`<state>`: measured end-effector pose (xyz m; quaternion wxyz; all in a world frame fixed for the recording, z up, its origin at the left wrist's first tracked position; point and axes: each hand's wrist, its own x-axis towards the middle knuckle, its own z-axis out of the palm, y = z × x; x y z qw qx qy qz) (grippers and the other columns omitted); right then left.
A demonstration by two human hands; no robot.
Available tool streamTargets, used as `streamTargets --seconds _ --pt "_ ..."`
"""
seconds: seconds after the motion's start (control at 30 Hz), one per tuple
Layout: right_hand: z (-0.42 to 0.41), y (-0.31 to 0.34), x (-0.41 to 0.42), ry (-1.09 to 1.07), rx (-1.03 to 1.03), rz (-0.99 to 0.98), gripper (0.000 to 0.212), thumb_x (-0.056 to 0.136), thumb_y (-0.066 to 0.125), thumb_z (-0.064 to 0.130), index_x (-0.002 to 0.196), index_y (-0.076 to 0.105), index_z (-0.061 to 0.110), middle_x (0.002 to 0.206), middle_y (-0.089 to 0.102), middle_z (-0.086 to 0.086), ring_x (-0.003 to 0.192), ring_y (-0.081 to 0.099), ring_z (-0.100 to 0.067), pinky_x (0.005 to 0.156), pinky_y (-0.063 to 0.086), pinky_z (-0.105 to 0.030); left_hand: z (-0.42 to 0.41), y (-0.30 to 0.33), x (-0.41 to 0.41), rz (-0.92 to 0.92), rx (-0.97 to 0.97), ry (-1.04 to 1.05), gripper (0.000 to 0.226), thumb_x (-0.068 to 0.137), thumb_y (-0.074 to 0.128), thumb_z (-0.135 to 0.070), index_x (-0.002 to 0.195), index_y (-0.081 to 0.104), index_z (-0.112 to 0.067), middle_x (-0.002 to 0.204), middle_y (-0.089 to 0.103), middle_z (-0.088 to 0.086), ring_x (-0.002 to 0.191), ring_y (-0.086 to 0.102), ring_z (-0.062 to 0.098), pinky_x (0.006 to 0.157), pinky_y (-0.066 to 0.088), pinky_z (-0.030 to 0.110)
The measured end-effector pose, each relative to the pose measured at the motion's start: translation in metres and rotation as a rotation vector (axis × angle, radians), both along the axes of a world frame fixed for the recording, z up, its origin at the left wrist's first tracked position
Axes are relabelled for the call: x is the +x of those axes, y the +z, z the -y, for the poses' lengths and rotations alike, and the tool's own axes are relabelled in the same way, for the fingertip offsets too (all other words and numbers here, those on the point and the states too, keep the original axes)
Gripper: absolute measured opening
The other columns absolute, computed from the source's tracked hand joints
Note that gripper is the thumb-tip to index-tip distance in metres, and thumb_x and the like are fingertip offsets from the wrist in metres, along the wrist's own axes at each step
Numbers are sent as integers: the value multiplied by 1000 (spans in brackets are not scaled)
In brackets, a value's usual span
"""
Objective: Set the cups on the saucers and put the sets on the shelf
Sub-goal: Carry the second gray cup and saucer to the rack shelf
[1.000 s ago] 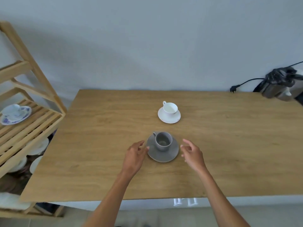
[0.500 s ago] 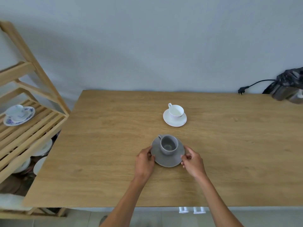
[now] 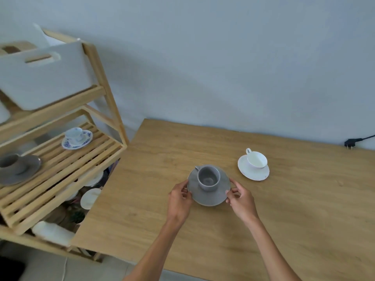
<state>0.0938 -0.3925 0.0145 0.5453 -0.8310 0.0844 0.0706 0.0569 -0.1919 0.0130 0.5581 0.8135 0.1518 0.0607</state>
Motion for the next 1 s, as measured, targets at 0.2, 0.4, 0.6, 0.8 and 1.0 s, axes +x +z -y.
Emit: streamTargets --seconds 0.2,0.4,0.6,0.8,1.0 --pt "-89 11 36 163 3 25 47 97 63 17 142 53 24 87 70 -5 70 68 -13 55 51 -16 -80 25 4 56 21 140 40 89 55 3 123 63 -17 96 63 -10 84 61 1 71 50 13" --pt "-200 14 58 327 4 59 47 96 65 15 141 55 21 86 71 -5 73 71 -15 59 49 -23 -177 36 -6 65 53 283 39 91 56 -2 125 60 -21 95 61 -19 86 60 -6 71 47 8" --pt "-312 7 66 488 25 64 46 95 65 13 139 57 21 80 71 -3 63 69 -8 57 49 -18 -266 44 -29 85 150 424 41 93 56 -8 115 52 -42 95 50 -36 90 52 -17 75 39 1" --pt "-417 -13 65 659 42 66 46 96 64 16 139 55 29 88 72 -8 72 70 -8 60 51 -11 -352 20 -49 -4 175 593 40 92 51 -3 124 61 -26 99 61 -14 88 58 6 77 50 24" --pt "-500 -35 59 784 7 7 53 97 61 17 147 47 30 84 70 3 76 70 -11 72 58 -33 -414 2 -62 -71 157 661 40 91 52 1 117 62 -27 89 61 -18 83 57 3 66 49 15"
